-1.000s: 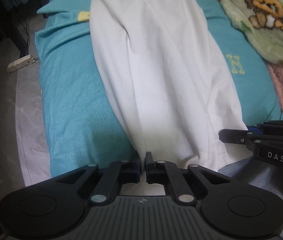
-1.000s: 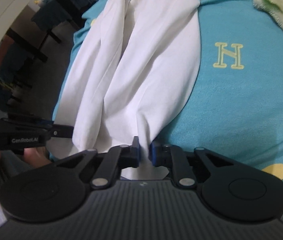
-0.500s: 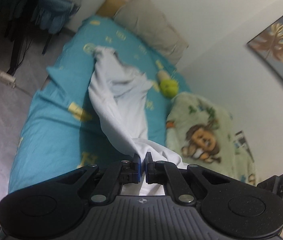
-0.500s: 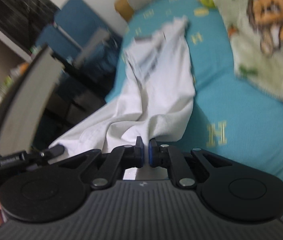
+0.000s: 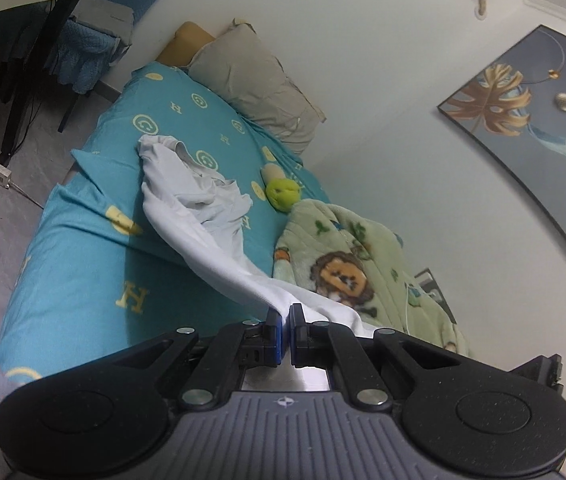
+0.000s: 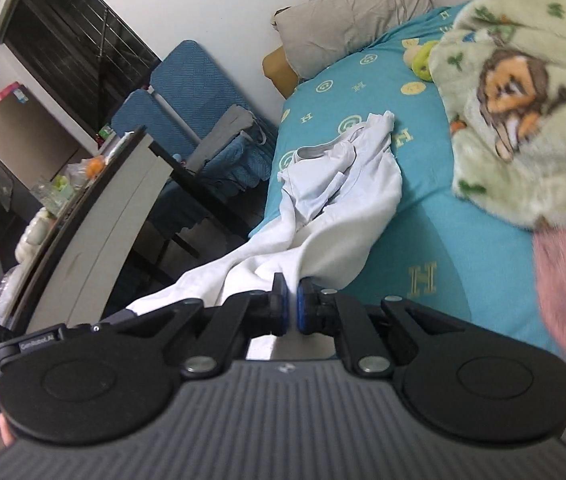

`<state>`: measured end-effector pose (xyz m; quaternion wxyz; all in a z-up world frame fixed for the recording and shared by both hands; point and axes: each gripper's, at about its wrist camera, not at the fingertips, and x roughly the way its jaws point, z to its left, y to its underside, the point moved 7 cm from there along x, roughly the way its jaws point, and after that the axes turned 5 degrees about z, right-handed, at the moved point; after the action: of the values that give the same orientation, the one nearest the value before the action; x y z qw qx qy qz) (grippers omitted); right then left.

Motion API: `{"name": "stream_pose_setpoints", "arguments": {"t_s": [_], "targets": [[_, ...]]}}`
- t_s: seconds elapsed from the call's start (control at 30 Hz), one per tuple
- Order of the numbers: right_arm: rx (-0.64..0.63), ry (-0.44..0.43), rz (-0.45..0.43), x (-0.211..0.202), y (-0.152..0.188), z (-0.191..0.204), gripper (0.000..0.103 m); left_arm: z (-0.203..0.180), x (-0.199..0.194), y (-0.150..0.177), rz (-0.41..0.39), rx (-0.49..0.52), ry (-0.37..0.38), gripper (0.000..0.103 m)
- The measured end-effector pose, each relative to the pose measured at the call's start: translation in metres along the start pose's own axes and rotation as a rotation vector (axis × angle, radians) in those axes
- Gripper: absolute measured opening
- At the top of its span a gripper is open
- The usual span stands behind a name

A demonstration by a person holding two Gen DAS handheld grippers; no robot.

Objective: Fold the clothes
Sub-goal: 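Lift the hem with both grippers, fold it over toward the collar, release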

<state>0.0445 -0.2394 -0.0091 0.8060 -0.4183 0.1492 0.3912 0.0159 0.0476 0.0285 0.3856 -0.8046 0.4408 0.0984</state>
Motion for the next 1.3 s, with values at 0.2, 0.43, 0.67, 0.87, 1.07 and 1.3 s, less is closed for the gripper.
{"name": "stream_pose_setpoints", "arguments": {"t_s": [0.2, 0.43, 0.67, 0.87, 1.07, 1.3], "targets": [[0.003, 0.002, -0.011, -0.003, 0.009, -0.003, 0.008, 0.0, -0.01, 0.016, -0.009, 0.002, 0.0, 0.004], [0.007, 0.02, -0.017, 0.028, -0.015, -0.012, 0.008, 0.011, 0.034, -0.028, -0.021, -0.004, -0.052, 0.004], [-0.019, 0.082, 0.011, 0.103, -0.063, -0.034, 0.008, 0.041, 0.113, -0.087, -0.047, 0.045, -0.149, 0.004], [-0.079, 0.146, 0.038, 0.172, -0.09, -0.055, 0.008, 0.08, 0.18, -0.122, -0.058, 0.088, -0.239, 0.004], [-0.133, 0.192, 0.054, 0.235, -0.094, -0.079, 0.008, 0.121, 0.241, -0.134, -0.056, 0.172, -0.318, 0.004], [-0.219, 0.279, 0.109, 0.293, -0.088, -0.103, 0.009, 0.169, 0.304, -0.13, 0.023, 0.189, -0.414, 0.005]]}}
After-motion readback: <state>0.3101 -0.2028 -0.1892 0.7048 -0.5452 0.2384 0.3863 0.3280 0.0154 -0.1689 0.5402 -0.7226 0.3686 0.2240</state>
